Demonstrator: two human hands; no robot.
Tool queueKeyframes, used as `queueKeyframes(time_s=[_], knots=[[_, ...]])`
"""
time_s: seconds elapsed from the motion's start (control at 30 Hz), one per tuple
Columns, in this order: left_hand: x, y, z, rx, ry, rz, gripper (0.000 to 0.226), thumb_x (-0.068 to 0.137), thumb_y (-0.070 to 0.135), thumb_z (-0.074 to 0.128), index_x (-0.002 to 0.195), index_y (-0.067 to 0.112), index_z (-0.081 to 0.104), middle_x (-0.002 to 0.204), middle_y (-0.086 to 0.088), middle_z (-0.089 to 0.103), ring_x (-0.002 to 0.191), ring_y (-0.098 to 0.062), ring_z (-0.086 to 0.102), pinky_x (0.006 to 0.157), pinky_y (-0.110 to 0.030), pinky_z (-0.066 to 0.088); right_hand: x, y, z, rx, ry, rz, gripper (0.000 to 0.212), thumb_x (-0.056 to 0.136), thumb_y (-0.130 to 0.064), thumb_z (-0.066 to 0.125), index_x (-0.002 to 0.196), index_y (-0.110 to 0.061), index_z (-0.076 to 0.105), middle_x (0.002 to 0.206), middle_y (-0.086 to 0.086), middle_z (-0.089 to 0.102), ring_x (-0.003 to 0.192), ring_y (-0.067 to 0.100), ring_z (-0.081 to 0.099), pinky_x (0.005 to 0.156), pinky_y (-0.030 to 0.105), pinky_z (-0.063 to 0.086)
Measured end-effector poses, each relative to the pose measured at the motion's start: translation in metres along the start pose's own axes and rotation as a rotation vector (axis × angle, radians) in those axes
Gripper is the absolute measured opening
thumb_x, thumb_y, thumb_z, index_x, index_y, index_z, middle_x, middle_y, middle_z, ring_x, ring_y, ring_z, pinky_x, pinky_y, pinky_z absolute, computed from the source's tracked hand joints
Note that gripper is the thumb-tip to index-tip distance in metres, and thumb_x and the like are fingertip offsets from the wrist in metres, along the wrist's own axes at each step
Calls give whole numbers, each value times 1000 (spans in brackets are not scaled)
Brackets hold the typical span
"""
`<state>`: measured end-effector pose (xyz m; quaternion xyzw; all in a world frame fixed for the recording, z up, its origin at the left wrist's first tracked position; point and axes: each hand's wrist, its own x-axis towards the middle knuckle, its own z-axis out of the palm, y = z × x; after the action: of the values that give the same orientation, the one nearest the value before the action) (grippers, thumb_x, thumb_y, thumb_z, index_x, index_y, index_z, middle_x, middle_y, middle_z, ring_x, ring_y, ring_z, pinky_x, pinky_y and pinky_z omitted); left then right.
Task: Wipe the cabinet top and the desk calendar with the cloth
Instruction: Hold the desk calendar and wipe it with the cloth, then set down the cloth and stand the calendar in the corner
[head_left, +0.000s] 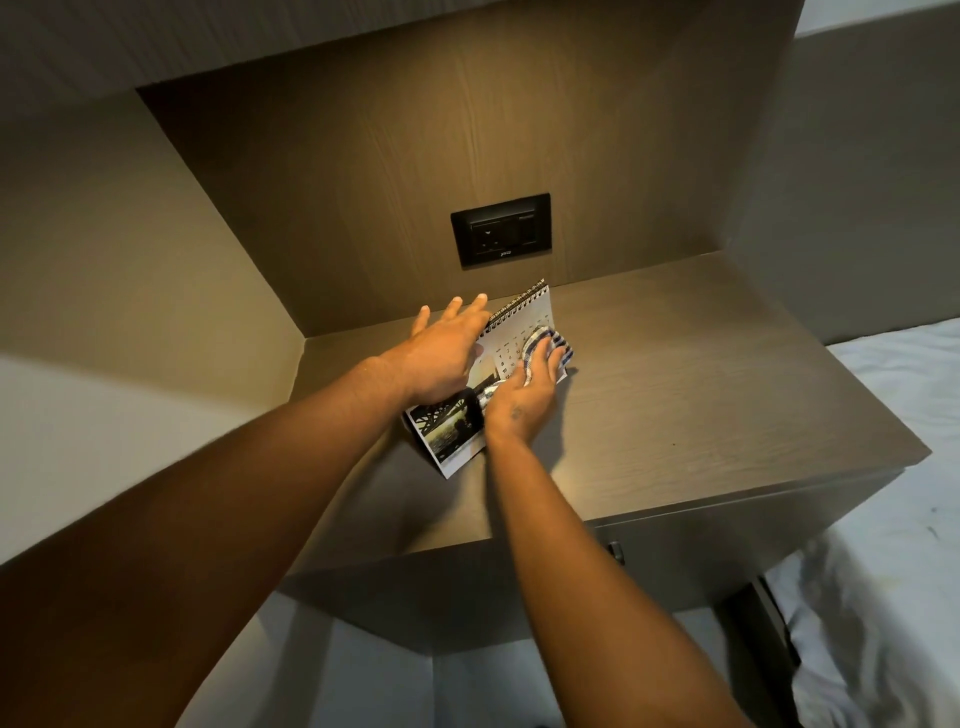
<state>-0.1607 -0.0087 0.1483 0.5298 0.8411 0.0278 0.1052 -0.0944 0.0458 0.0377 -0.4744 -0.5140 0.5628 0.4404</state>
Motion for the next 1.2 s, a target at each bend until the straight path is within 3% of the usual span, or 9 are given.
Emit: queueKeyframes(time_s=[0.27, 0.4, 0.53, 0.77, 0.9, 1.0, 1.07, 1.13, 1.2], knots=[[-1, 2, -1, 7, -3, -12, 57, 107, 18, 40, 159, 16, 17, 170, -3, 1, 156, -25, -2, 123, -59, -1, -40, -8, 10, 53, -87, -21, 53, 100, -1, 50, 150, -16, 40, 164, 4, 23, 152, 19, 14, 116, 23, 19], [-2, 1, -1, -5, 9, -16, 57, 107, 17, 40, 159, 15, 17, 170, -2, 2, 156, -25, 0, 124, -58, 0, 11, -29, -5, -2, -89, -49, 55, 98, 5, 46, 149, -13, 40, 165, 8, 24, 152, 26, 17, 120, 37, 24], [-1, -2, 0, -23, 8, -15, 58, 106, 18, 42, 159, 18, 18, 170, -1, 2, 156, -24, 0, 124, -57, -2, 40, -20, -37, -506, -183, -171, 70, 92, 13, 45, 151, -22, 35, 166, 8, 19, 152, 35, 12, 117, 51, 25], [1, -5, 1, -28, 24, -1, 63, 105, 20, 45, 159, 21, 15, 170, -1, 3, 155, -24, 0, 124, -56, -2, 13, 26, -74, -1150, -424, -269, 65, 96, -10, 53, 155, -14, 24, 167, 18, 2, 151, 45, -5, 121, 59, 5], [-5, 0, -2, 26, 9, 5, 63, 105, 22, 44, 160, 21, 13, 170, -3, 2, 156, -23, 0, 125, -54, -1, 16, 14, -68, -1127, -494, -171, 69, 96, -24, 54, 156, -12, 21, 167, 18, -1, 151, 44, -8, 120, 59, -3], [-15, 6, -20, 168, 104, 26, 69, 105, 37, 43, 161, 15, 8, 170, -8, -4, 156, -25, -2, 125, -50, 1, 24, -3, -75, -995, -446, -175, 68, 96, -47, 51, 151, -12, 32, 166, 17, 10, 151, 41, 6, 120, 58, 9], [-31, 10, -37, 38, 390, -52, 77, 102, 44, 48, 160, 8, 11, 169, -14, 1, 155, -26, 6, 125, -45, 7, 39, -24, -81, -878, -378, -218, 68, 96, -50, 49, 150, -11, 35, 163, 17, 24, 148, 38, 23, 117, 55, 24], [-50, 8, -46, -204, 631, -286, 74, 99, 47, 54, 153, 1, 31, 161, -22, 29, 142, -31, 38, 115, -40, 31, 62, -49, -82, -745, -370, -178, 67, 98, -52, 47, 150, -11, 36, 155, 17, 40, 139, 35, 41, 108, 48, 38], [-69, -2, -41, -236, 546, -610, 67, 95, 58, 53, 129, 1, 59, 131, -23, 63, 101, -31, 65, 82, -35, 52, 80, -74, -72, -699, -417, -181, 66, 99, -54, 43, 149, -11, 38, 150, 16, 47, 135, 34, 47, 104, 44, 41]])
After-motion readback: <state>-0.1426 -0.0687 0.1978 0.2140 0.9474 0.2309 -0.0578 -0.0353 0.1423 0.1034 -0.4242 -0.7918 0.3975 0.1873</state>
